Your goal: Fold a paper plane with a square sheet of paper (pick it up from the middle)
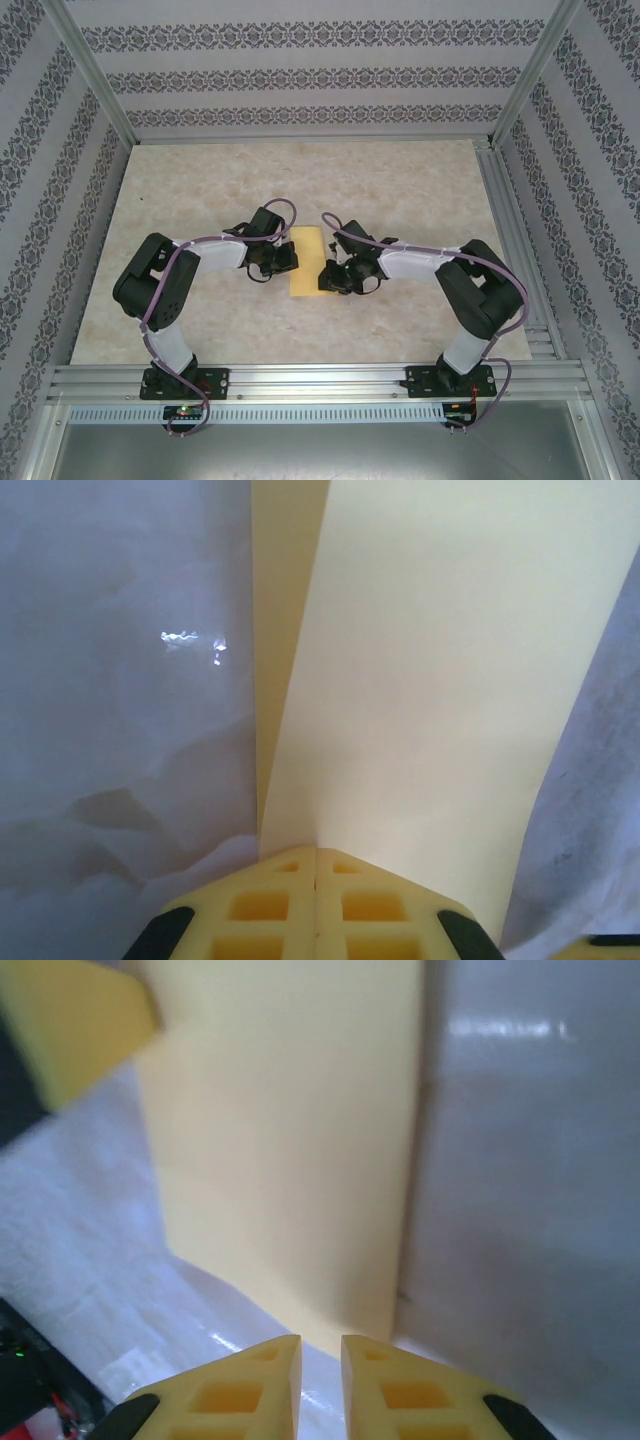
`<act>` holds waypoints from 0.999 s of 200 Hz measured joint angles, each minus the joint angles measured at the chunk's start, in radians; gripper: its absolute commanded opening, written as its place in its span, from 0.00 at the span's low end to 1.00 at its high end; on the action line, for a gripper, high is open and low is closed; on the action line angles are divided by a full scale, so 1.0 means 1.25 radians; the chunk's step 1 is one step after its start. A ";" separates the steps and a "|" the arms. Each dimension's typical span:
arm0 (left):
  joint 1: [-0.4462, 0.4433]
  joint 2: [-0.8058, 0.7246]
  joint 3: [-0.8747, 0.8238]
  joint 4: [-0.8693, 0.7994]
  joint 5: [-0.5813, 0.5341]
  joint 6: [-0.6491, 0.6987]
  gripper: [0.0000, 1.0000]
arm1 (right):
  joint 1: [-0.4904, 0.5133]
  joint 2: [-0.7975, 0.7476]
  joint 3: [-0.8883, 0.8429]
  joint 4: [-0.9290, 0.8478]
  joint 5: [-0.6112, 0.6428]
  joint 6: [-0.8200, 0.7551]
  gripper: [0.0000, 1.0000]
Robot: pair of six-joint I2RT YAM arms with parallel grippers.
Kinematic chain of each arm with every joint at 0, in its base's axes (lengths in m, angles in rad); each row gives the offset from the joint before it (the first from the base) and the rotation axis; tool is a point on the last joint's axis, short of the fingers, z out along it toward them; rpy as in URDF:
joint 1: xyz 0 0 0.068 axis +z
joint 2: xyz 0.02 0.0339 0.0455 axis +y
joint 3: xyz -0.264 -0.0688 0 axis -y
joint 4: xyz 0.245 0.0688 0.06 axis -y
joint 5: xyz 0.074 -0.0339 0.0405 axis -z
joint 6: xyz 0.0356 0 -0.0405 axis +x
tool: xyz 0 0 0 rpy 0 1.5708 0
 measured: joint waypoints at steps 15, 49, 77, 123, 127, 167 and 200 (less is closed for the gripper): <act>0.000 0.000 0.000 0.000 0.000 0.000 0.00 | -0.024 -0.010 0.038 0.016 0.014 0.002 0.16; -0.001 0.000 0.000 0.000 0.000 0.000 0.00 | -0.067 0.043 0.151 0.069 0.032 0.002 0.12; -0.001 0.000 0.000 0.000 0.000 0.000 0.00 | -0.068 0.129 0.210 0.089 0.027 0.001 0.12; -0.001 0.000 0.000 0.000 0.000 0.001 0.00 | -0.080 0.225 0.220 0.090 0.025 -0.001 0.10; -0.001 0.000 0.000 0.000 0.000 0.001 0.00 | -0.082 0.229 0.220 0.091 0.025 -0.001 0.10; -0.002 0.000 0.000 0.000 0.000 0.007 0.00 | -0.117 0.248 0.192 0.158 0.002 0.018 0.10; -0.005 0.000 0.002 -0.002 -0.003 0.017 0.00 | -0.117 0.246 0.194 0.159 0.004 0.017 0.11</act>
